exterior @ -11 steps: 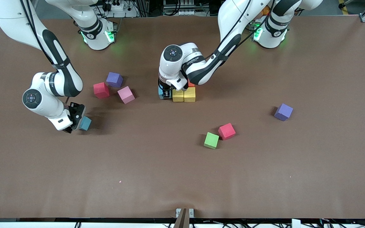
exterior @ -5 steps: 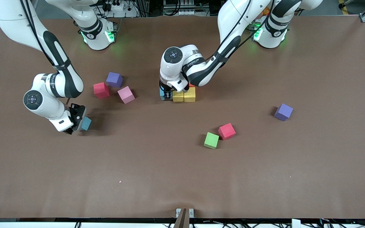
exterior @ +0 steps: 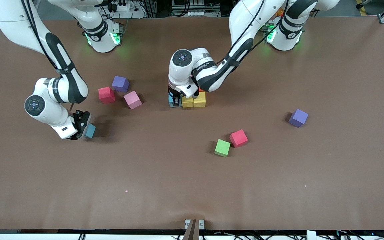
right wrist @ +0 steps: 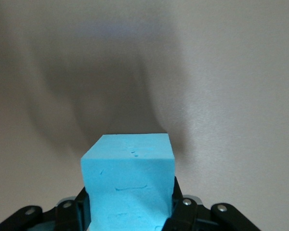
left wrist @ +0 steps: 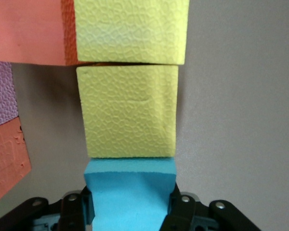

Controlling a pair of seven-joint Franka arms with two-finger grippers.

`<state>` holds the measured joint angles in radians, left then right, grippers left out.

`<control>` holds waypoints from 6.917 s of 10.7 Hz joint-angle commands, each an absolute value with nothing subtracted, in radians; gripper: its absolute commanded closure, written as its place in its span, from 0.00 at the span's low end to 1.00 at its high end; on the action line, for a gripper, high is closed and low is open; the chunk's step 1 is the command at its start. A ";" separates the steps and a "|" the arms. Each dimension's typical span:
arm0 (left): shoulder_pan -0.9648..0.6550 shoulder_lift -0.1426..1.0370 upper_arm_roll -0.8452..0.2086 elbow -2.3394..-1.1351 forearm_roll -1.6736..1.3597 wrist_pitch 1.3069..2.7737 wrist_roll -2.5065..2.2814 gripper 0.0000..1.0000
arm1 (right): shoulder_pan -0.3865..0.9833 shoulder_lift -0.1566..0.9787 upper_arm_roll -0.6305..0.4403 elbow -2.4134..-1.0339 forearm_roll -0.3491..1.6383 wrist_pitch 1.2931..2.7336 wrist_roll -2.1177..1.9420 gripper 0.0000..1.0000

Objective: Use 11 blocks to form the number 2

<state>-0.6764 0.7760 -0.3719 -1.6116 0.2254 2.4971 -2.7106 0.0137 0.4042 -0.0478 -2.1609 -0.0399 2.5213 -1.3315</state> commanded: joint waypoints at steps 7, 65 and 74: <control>-0.673 0.790 -0.373 -1.611 0.261 2.517 -2.720 0.38 | 0.003 0.410 0.095 -2.033 -0.021 2.427 -1.172 0.49; -0.092 0.788 -0.423 -1.533 0.235 2.097 -0.901 0.00 | 0.454 0.468 0.199 -1.822 0.020 2.180 0.599 0.00; -0.104 0.793 -0.419 -1.519 0.235 2.097 -0.896 0.57 | 0.370 0.252 0.198 -2.169 0.017 2.206 0.163 0.00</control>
<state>-0.0974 0.7889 -0.4224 -1.5389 0.2349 2.0984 -0.9107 0.3855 0.3292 0.1892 -2.0692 0.0204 2.1793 0.2130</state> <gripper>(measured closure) 0.410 0.000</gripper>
